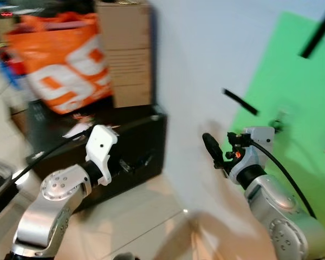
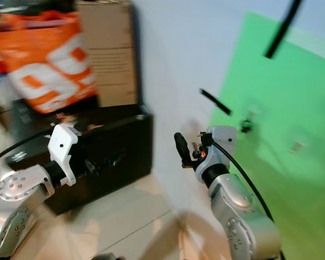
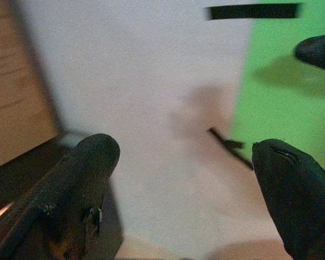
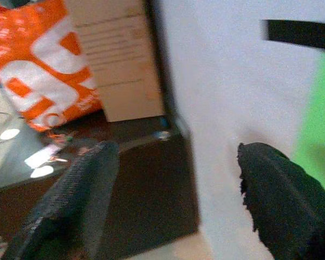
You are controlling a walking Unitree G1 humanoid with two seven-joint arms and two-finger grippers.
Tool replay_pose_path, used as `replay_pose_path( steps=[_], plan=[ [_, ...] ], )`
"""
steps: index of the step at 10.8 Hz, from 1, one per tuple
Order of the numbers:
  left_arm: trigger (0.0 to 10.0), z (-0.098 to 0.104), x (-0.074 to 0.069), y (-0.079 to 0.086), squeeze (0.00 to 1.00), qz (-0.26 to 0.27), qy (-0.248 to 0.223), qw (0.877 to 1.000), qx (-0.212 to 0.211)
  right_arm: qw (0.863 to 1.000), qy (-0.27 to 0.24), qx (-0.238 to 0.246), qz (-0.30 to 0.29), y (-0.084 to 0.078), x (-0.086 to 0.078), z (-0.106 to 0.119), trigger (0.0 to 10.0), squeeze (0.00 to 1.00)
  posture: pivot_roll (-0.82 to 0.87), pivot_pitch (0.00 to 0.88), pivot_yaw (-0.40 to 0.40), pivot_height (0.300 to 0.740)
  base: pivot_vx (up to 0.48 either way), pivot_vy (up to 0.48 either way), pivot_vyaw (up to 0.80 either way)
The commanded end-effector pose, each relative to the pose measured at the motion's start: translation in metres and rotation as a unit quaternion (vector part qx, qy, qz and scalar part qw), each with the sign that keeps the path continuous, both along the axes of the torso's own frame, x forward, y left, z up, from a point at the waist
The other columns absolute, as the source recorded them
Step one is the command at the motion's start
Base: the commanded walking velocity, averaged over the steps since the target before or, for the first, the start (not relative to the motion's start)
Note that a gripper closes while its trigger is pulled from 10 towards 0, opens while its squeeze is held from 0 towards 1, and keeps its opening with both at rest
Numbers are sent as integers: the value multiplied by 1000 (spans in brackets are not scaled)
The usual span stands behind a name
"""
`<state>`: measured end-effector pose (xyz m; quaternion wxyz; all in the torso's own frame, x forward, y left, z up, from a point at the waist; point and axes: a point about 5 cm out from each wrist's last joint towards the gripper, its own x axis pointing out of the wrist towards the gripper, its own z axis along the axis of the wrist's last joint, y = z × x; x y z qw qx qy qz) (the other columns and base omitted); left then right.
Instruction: Hang keys on a hook
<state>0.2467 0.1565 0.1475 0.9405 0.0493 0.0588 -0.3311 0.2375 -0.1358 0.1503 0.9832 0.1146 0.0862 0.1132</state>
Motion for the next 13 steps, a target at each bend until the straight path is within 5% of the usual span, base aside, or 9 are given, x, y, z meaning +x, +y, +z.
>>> replay_pose_path(
  steps=[1,2,3,6,13],
  plan=[
    [10000,-3,2,6,0,41,-3,999,11,1000,4,5,-17,-3,0,-5,10000,1000,-50,0,-4,740,0,0,800],
    [10000,-4,4,7,0,60,-10,998,17,1000,3,14,-20,-2,1,-6,10000,1000,-50,0,-4,740,0,0,800],
    [10000,-3,9,12,0,109,-46,992,47,996,-29,-62,-49,-7,4,-9,10000,1000,-51,0,-2,740,0,0,0],
    [10000,-8,12,18,0,147,-56,985,72,991,11,-70,-116,-25,7,-22,10000,1000,-50,0,-6,740,0,0,0],
    [10000,-12,14,15,0,168,-48,983,60,993,-24,-90,-78,-12,10,-23,10000,1000,-42,0,-18,740,211,0,0]
  ],
)
